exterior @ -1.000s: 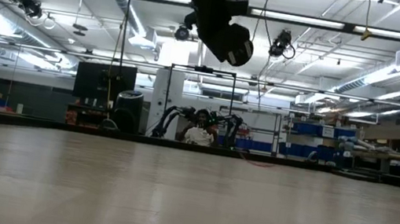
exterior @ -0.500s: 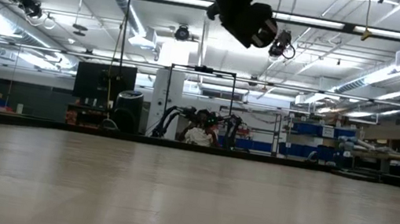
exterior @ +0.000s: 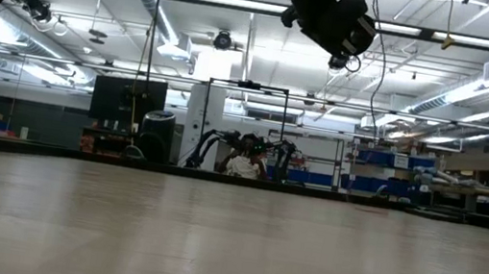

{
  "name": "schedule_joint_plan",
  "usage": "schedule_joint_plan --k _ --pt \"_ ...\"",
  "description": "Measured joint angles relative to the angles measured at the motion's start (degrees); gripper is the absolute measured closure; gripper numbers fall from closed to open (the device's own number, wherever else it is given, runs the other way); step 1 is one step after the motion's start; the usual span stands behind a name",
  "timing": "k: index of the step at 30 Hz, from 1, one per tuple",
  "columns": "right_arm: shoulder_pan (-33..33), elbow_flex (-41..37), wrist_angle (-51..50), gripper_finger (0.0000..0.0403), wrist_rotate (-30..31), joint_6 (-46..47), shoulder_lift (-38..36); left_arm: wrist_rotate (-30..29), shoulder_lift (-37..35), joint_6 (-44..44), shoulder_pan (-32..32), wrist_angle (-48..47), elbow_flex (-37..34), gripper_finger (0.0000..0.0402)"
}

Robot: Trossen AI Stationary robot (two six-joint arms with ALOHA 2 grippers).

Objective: Coil cords
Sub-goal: Coil the red wire cable onto the black spool

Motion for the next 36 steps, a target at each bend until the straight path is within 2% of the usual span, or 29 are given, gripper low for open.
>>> schedule_joint_plan --k 5,14,20,22,24,27,36 --pt "2.9 0.0 -14.8 0.0266 2.2 11.9 -0.8 -0.1 0.0 1.8 0.3 0.2 0.0 0.0399" --pt "4.0 0.0 -42.0 0.0225 1.4 35.0 -0.9 -0.1 0.0 3.2 1.4 0.3 0.0 0.0399" --pt "4.0 0.0 -56.5 0.0218 -4.8 50.2 -0.4 -0.1 0.0 5.7 1.3 0.4 0.0 0.0399" --pt "4.0 0.0 -56.5 0.022 -3.6 51.1 -0.5 0.0 0.0 5.8 1.3 0.6 0.0 0.0399" --pt "4.0 -0.3 -53.2 0.0222 1.2 50.7 -0.5 0.7 0.0 5.5 1.2 1.5 0.0 0.0399" --pt "4.0 -2.3 -46.9 0.0223 6.2 44.7 -0.5 2.4 0.0 4.0 0.7 3.9 0.0 0.0399" --pt "4.5 -15.5 -22.7 0.0239 20.2 31.3 -5.1 7.5 0.0 1.1 -0.8 12.6 0.0 0.0399"
